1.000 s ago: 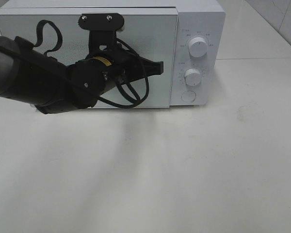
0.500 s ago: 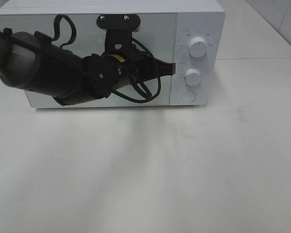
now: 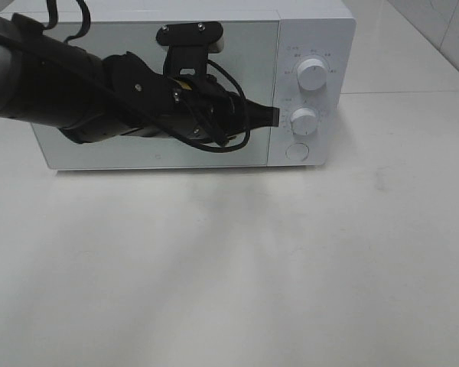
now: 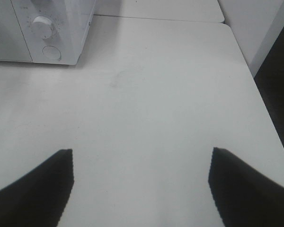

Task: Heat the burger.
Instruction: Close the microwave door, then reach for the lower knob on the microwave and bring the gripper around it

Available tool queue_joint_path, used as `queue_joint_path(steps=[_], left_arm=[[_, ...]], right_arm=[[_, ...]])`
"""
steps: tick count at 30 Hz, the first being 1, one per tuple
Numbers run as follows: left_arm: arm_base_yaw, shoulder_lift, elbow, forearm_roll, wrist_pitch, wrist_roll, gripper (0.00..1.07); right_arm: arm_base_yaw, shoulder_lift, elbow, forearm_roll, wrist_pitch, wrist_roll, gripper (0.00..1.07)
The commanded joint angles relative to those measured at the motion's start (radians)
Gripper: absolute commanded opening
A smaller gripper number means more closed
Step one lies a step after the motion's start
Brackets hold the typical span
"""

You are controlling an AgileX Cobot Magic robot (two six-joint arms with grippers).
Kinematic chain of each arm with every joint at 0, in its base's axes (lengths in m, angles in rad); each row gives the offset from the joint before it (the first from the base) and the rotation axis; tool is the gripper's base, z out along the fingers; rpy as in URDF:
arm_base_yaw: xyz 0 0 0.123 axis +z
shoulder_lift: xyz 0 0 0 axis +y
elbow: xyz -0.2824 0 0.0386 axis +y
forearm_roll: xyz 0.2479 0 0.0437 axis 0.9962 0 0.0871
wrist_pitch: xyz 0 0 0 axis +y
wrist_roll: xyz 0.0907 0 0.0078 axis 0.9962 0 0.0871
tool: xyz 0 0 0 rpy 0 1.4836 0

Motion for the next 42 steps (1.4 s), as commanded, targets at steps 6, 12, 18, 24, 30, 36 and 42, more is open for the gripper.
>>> queue_joint_path(steps=[6, 12, 18, 24, 30, 36, 42], left_arm=[[-0.004, -0.073, 0.0, 0.005, 0.271, -0.002, 0.8], [-0.004, -0.132, 0.0, 0.054, 0.489, -0.002, 1.02], [-0.004, -0.205, 0.0, 0.153, 0.649, -0.002, 1.01], [-0.004, -0.268, 0.0, 0.257, 0.815, -0.009, 1.0], [0.053, -0.313, 0.0, 0.272, 0.99, -0.052, 1.0], [0.164, -0.331, 0.0, 0.271, 1.129, -0.067, 1.0], [0.309, -0.399, 0.001, 0.299, 1.222, -0.116, 1.0]], right_arm=[[-0.005, -0.033, 0.002, -0.005, -0.008, 0.005, 0.76], [-0.005, -0.033, 0.002, -0.005, -0.008, 0.005, 0.76], [-0.005, -0.033, 0.002, -0.005, -0.008, 0.006, 0.76], [-0.005, -0.033, 0.002, -0.005, -0.008, 0.007, 0.76], [-0.005, -0.033, 0.002, -0.005, -0.008, 0.008, 0.76], [-0.005, -0.033, 0.002, -0.005, -0.008, 0.009, 0.76], [-0.005, -0.033, 0.002, -0.005, -0.008, 0.008, 0.76]])
